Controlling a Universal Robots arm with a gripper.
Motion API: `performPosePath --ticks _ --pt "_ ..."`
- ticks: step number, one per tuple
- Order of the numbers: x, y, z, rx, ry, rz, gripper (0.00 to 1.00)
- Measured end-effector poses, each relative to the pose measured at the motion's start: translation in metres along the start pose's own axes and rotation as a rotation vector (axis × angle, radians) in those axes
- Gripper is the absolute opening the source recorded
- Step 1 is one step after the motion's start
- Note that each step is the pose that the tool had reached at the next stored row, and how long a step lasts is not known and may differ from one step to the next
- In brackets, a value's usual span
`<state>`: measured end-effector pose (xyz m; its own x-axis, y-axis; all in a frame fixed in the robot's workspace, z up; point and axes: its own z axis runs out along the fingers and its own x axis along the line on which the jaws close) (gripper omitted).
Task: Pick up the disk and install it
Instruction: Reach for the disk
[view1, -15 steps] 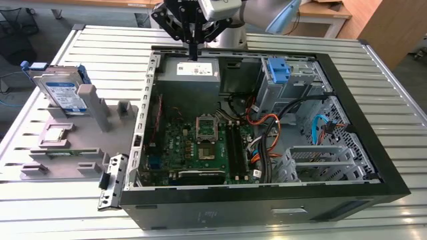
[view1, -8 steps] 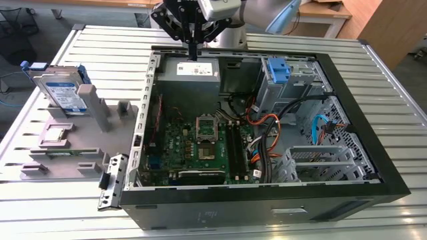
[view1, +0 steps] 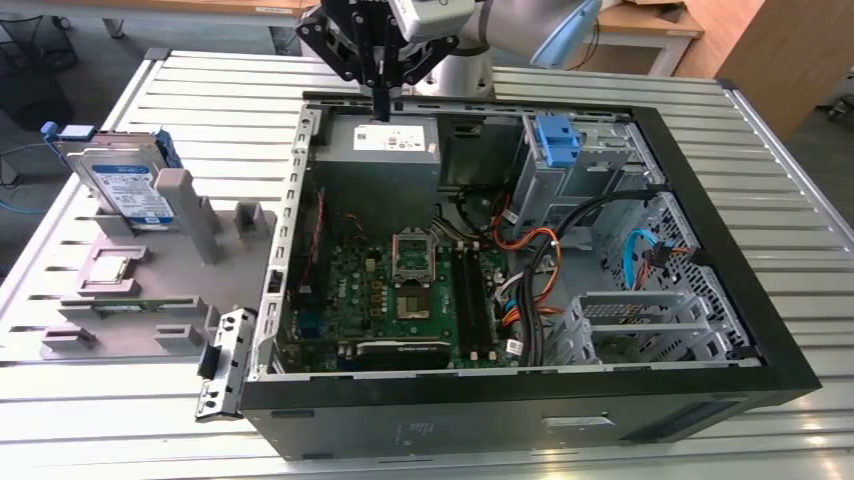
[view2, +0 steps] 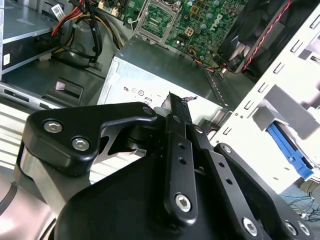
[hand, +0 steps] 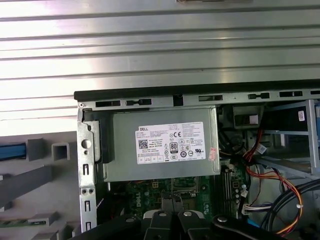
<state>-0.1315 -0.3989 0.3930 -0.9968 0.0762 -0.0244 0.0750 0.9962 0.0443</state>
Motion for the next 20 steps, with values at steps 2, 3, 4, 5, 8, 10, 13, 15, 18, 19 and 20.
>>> performPosePath --ticks 2,3,4,5,8,10,13,15,18,19,20 --pt "0.0014 -0.0001 0.0000 -0.0001 -0.0001 0.000 0.11" --pt "0.0014 -0.0001 0.0000 0.0000 -0.0001 0.000 0.11" --pt "0.0014 -0.0001 0.0000 -0.0001 0.0000 0.000 0.11" --pt "0.0014 -0.0001 0.0000 0.0000 -0.0001 0.000 0.11" --pt "0.0015 -0.0002 0.0000 0.0000 -0.0001 0.000 0.11" --pt "0.0023 -0.0002 0.0001 -0.0002 -0.0001 0.000 0.11" --pt "0.0043 -0.0004 0.0003 0.0000 0.0000 0.000 0.11" --pt "0.0065 -0.0006 0.0004 0.0000 0.0000 0.000 0.11" --pt "0.0104 -0.0008 0.0007 0.0000 -0.0001 0.000 0.11" --pt "0.0118 -0.0010 0.0007 0.0000 0.0000 0.000 0.11" --pt "0.0131 -0.0011 0.0008 0.0000 -0.0001 0.000 0.11"
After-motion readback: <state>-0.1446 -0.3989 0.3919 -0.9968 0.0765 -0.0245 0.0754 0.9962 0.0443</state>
